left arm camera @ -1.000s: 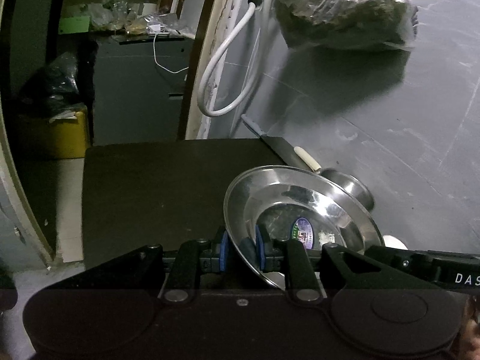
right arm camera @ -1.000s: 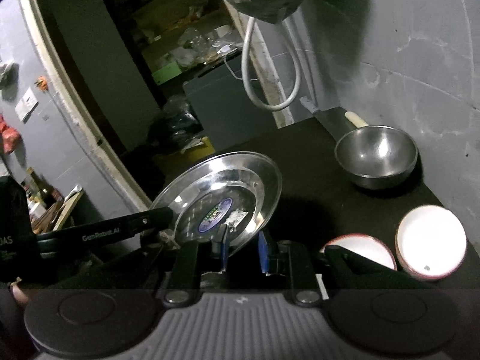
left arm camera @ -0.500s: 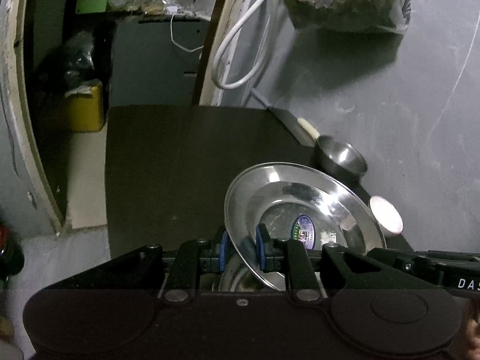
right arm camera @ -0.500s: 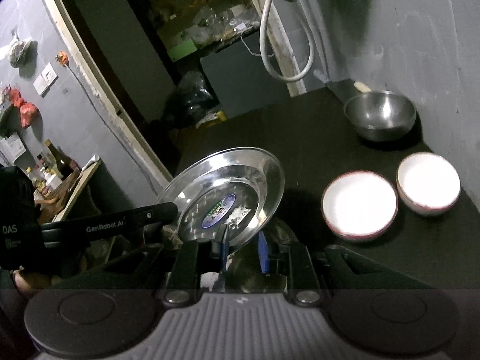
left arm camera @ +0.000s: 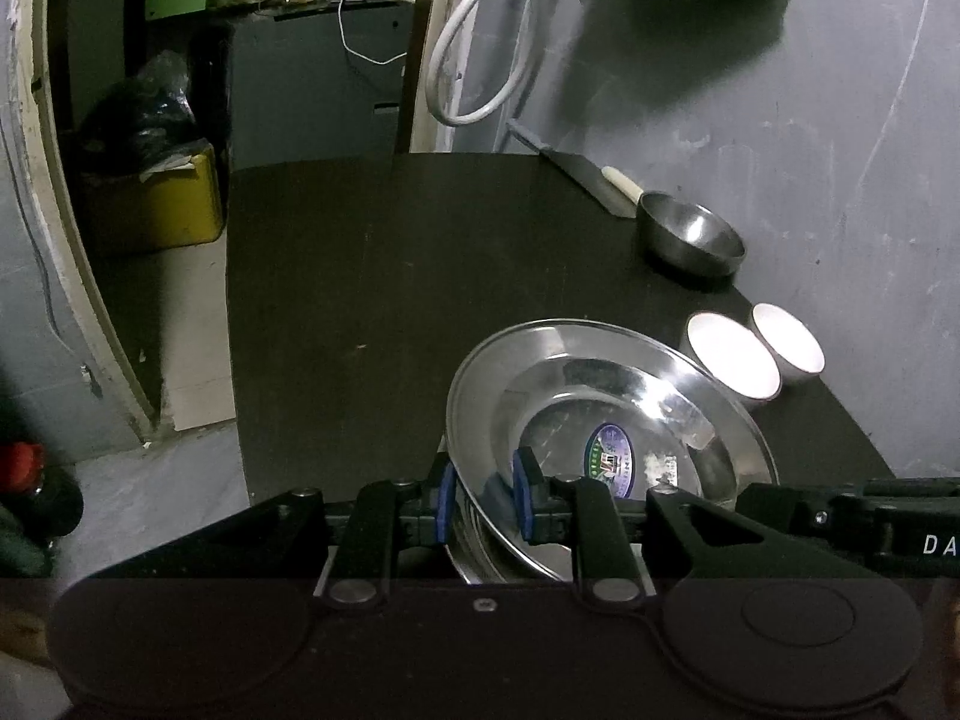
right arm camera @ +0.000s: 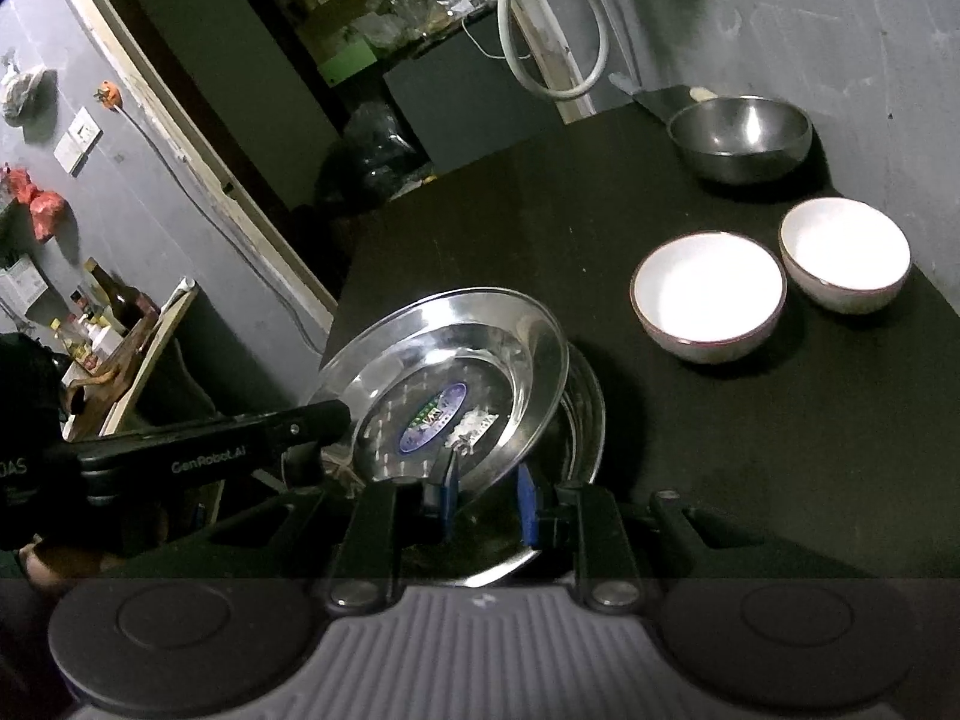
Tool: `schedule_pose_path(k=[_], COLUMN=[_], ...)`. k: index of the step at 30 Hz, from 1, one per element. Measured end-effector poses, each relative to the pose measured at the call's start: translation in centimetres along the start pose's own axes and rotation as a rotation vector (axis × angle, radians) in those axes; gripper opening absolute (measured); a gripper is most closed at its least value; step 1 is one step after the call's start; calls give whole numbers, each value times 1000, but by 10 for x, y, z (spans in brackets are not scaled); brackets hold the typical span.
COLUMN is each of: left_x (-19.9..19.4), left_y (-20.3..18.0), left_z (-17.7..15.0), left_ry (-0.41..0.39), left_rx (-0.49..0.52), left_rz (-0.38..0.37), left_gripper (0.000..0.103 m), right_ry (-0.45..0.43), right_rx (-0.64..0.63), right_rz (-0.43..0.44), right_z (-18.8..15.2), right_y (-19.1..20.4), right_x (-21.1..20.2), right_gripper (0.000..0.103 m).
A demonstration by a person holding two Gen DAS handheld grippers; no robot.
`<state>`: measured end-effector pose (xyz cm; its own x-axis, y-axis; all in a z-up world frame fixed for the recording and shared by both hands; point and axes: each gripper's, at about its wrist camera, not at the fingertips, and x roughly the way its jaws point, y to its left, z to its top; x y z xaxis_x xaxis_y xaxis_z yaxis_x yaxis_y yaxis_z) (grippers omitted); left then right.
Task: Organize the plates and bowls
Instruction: 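Carry the blue-sticker plate onto the large steel plate and open both grippers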
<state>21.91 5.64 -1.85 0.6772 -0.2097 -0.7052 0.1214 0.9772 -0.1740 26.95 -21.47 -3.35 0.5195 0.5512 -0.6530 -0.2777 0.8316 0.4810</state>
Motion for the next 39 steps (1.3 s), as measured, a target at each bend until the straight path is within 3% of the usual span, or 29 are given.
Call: schedule_pose_path(k=[39], left_x=[12], left_y=[-17], left_z=[-5], left_ry=[68], left_rx=[52], left_rz=[68], left_gripper=[26], right_ry=[68], right_rx=[18], right_rz=[-43], right_z=[0], right_y=[1], right_x=[10], right_gripper=[24])
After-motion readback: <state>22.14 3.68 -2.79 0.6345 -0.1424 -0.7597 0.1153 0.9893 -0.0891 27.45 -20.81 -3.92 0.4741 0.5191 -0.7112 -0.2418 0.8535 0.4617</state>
